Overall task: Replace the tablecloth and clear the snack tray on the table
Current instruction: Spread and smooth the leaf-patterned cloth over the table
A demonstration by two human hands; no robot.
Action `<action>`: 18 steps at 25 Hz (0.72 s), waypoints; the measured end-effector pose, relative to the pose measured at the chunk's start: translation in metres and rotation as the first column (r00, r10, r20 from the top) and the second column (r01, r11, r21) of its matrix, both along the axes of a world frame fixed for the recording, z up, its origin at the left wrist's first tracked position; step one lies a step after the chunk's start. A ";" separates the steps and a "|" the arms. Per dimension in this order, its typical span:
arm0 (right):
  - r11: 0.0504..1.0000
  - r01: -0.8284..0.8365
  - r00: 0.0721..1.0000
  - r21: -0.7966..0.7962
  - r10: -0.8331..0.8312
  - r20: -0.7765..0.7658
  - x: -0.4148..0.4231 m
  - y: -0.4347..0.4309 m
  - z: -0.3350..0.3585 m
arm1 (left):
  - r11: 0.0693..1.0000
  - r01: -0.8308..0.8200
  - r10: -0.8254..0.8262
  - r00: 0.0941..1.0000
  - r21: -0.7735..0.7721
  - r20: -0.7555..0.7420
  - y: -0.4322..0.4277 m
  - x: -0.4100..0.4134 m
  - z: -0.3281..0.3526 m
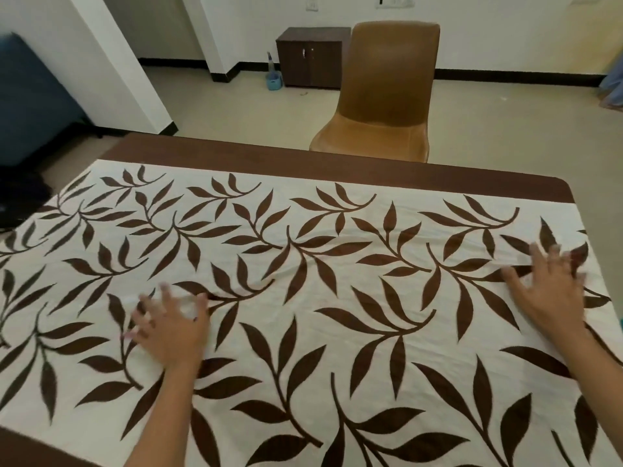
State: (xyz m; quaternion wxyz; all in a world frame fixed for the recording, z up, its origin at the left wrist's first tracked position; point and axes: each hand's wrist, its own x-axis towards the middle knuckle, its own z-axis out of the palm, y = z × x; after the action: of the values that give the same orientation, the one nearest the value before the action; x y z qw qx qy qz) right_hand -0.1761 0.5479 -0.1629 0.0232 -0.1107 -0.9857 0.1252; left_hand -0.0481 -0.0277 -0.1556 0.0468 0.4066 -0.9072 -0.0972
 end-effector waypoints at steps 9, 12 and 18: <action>0.996 0.038 0.996 0.087 -0.044 0.071 0.036 -0.015 -0.010 | 0.990 -0.057 0.034 0.985 0.131 0.170 -0.074 -0.007 -0.005; 0.997 0.076 0.997 -0.002 -0.076 -0.027 0.058 -0.051 0.006 | 0.984 0.001 -0.028 0.988 0.178 0.149 -0.083 -0.006 -0.001; 0.934 -0.279 0.959 -0.225 0.283 -0.017 0.172 -0.213 0.021 | 0.967 0.184 -0.199 0.977 0.174 0.072 -0.080 0.054 0.003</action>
State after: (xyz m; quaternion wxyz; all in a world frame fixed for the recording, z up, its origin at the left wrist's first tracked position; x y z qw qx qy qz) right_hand -0.0037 0.3350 -0.1418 -0.0151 0.0284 -0.9709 0.2373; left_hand 0.0055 -0.1079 -0.1523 -0.0371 0.3232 -0.9322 -0.1585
